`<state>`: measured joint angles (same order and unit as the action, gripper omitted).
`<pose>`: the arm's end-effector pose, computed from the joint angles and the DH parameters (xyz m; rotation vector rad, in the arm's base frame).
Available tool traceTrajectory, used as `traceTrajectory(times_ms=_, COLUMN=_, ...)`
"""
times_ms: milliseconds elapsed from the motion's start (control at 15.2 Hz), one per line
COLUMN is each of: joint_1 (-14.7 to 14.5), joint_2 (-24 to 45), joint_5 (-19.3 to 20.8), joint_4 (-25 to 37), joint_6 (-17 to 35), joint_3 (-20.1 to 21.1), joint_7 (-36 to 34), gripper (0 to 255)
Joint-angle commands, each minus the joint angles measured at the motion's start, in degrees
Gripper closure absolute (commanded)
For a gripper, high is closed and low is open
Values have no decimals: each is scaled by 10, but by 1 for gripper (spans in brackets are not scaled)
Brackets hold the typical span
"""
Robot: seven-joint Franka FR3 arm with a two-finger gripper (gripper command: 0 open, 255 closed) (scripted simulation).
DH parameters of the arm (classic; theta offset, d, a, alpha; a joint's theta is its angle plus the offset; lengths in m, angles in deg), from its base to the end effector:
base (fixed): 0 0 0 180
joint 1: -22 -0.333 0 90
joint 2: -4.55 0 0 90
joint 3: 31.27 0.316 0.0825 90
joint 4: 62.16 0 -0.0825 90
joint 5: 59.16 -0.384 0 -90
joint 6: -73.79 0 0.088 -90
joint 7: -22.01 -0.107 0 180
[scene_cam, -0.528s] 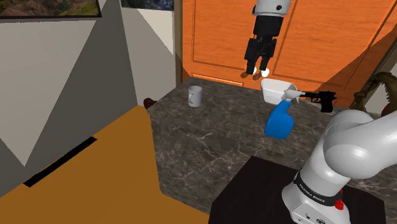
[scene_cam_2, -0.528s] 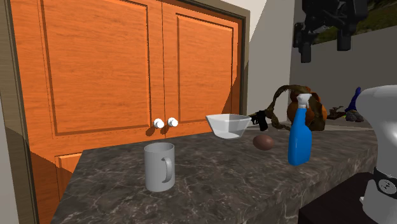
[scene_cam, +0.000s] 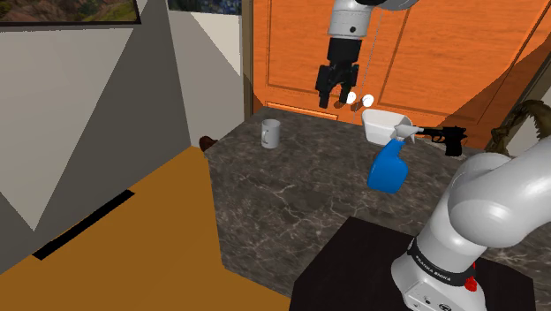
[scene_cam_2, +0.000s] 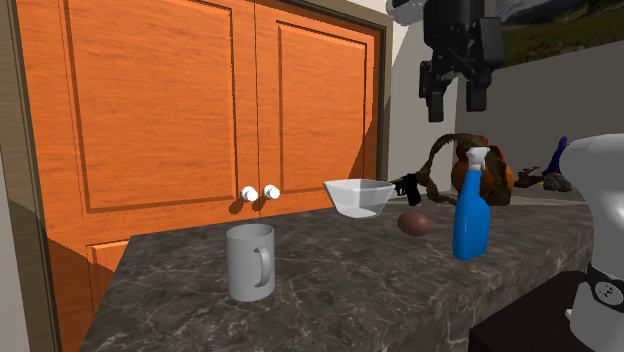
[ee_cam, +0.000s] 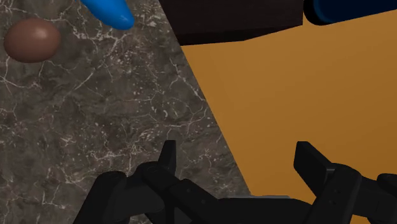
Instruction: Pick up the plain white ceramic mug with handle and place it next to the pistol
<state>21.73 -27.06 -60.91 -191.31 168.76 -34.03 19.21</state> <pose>0.3790 -0.0166 0.5658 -3.0825 0.1356 0.0706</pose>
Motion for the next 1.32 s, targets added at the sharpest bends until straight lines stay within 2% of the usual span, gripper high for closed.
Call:
traceTrajectory(times_ms=0, joint_1=3, joint_2=42, joint_5=0, joint_4=13, joint_6=29, joint_3=-3, joint_7=-1, gripper=0)
traceTrajectory(times_ms=660, joint_1=17, joint_2=251, joint_5=-4, joint_4=121, joint_6=123, joint_3=-25, joint_7=0, gripper=0)
traceTrajectory(times_ms=1254, joint_1=36, joint_2=448, joint_5=-23, joint_4=282, joint_6=152, joint_3=-41, joint_7=3, gripper=0)
